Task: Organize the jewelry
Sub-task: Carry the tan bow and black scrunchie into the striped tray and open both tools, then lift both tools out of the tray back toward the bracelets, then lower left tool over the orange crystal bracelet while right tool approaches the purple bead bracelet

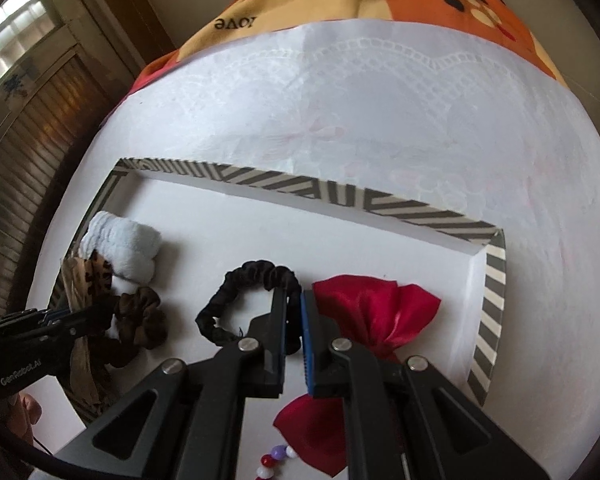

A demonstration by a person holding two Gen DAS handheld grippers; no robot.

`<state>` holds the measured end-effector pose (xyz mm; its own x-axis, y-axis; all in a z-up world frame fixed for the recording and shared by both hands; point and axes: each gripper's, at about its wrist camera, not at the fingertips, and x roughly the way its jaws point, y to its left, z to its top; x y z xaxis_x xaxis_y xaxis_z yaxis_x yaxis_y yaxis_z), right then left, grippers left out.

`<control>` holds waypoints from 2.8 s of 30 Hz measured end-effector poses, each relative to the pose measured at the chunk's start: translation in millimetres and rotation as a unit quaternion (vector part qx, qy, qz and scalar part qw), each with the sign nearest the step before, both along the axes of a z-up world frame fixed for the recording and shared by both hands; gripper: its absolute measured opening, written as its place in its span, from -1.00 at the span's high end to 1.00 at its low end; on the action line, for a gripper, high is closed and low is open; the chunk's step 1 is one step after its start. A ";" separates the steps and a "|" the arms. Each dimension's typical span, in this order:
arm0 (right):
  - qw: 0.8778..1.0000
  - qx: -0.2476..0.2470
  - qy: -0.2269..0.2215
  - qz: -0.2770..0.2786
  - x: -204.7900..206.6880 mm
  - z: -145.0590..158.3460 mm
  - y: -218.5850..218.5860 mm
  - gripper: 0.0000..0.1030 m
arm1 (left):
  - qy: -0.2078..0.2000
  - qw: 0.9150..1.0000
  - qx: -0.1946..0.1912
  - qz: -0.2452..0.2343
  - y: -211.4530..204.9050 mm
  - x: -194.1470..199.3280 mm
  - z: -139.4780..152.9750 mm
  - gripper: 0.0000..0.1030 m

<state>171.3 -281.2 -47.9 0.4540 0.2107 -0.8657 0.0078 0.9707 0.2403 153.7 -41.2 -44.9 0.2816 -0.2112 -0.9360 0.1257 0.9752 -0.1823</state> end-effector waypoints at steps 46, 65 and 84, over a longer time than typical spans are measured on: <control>0.995 -0.027 -0.091 -0.019 -254.4 103.3 12.8 -0.01 | -0.106 0.993 0.026 -0.047 0.1 -185.5 90.1 0.45; 0.994 -0.029 -0.099 -0.039 -290.9 107.9 20.4 -0.06 | -0.134 0.987 0.041 -0.076 -3.9 -221.4 98.9 0.45; 0.995 -0.034 -0.081 -0.039 -287.9 99.3 12.9 -0.09 | -0.111 0.991 0.036 -0.069 -0.6 -216.4 88.5 0.45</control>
